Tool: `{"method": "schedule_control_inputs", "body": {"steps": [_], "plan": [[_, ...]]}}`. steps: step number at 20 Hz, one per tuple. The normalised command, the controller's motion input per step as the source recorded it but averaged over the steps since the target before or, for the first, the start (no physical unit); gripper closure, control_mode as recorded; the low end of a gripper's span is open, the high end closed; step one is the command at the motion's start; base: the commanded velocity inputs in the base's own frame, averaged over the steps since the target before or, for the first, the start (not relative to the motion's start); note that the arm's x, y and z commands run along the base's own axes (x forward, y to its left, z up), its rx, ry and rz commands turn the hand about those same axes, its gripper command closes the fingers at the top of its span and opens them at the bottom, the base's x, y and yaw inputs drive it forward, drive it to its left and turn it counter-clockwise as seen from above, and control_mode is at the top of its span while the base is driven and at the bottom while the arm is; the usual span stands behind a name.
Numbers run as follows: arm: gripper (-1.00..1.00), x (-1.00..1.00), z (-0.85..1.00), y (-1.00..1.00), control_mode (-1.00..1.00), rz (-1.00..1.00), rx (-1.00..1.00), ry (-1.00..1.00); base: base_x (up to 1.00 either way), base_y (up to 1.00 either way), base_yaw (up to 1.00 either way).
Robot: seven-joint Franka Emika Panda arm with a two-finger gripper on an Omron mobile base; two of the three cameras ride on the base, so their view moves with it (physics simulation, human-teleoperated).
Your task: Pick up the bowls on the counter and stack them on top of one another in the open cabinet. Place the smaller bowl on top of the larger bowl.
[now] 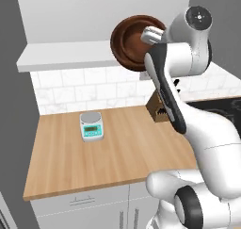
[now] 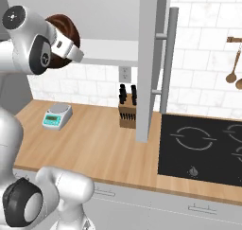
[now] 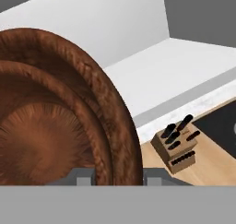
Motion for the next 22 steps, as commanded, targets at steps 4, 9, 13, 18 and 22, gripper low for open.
{"method": "schedule_control_inputs", "body": {"steps": [4,9,13,18,22], "plan": [[1.0,0.99,0.0,0.0,-1.0,-0.01,0.0,0.07,0.0,0.0,0.0],[1.0,0.92,-0.03,0.0,-1.0,-0.07,0.01,0.0,0.0,0.0,0.0],[1.0,1.0,-0.01,0.0,-1.0,-0.08,0.03,0.0,0.0,0.0,0.0],[-1.0,0.97,-0.07,0.0,-1.0,-0.09,0.03,0.0,0.0,0.0,0.0],[-1.0,0.14,-0.04,0.01,-1.0,0.0,-0.01,0.0,0.0,0.0,0.0]]}}
